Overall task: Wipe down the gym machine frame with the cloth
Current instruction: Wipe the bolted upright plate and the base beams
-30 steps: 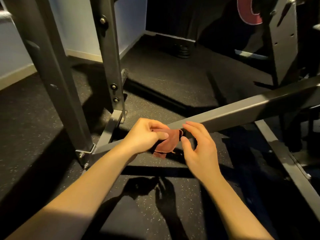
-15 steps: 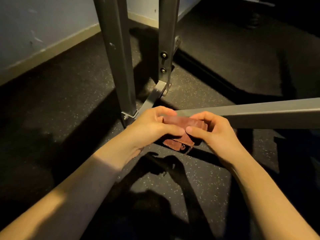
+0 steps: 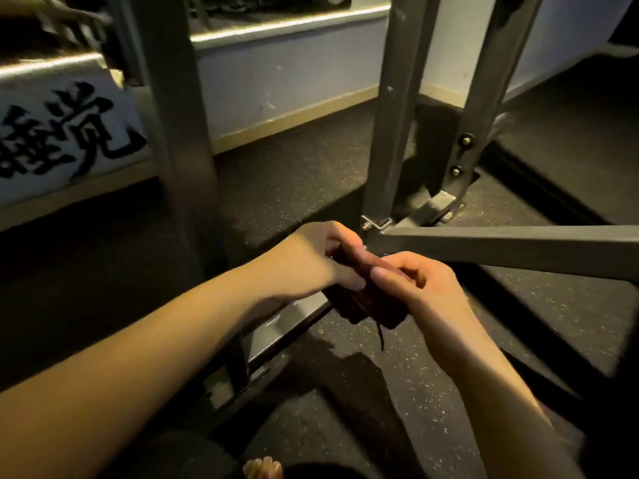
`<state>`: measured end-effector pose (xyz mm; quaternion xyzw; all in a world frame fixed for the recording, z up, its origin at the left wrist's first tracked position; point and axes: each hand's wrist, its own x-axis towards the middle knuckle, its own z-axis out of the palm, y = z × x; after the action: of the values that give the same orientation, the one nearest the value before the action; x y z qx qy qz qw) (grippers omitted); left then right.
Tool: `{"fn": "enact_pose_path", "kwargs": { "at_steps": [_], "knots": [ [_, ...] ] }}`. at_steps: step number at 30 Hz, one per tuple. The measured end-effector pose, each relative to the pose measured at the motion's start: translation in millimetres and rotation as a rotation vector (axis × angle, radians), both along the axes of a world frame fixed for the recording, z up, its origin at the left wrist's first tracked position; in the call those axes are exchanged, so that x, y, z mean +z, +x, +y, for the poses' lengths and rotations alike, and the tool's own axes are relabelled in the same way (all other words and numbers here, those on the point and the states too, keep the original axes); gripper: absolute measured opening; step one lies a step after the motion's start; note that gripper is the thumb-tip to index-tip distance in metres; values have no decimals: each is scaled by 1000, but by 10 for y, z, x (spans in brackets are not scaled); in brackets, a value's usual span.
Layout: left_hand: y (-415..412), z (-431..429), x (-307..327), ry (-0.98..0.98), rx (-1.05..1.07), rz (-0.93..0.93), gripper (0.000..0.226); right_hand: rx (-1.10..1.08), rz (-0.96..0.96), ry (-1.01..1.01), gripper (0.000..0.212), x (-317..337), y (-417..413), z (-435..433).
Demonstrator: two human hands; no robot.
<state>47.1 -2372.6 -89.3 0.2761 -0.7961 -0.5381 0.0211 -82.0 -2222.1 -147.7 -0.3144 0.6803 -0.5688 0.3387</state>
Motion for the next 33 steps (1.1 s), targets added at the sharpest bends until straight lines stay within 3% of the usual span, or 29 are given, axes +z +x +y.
{"fn": "enact_pose_path", "kwargs": {
  "at_steps": [2,6,12,17,22,29,33],
  "knots": [
    [372,18,59,51,41,-23,42,87,-76,48,25,71,269,-54],
    [1064,83,68,67,191,-62,25,153,79,-86,9,139,717,-197],
    [1843,-16,269,124,408,15,38,328,17,-194,13,305,1341,-399],
    [1923,-160,205,80,568,185,22,245,129,-213,22,313,1575,-547],
    [1889,-566,-92,112,769,291,26,58,378,-171,26,243,1594,-763],
    [1541,-877,-629,65,957,491,20,-138,698,-294,59,234,1634,-1171],
    [1643,-823,-1201,-65,966,282,16,-108,749,-241,66,-53,1714,-1290]
  ]
}}
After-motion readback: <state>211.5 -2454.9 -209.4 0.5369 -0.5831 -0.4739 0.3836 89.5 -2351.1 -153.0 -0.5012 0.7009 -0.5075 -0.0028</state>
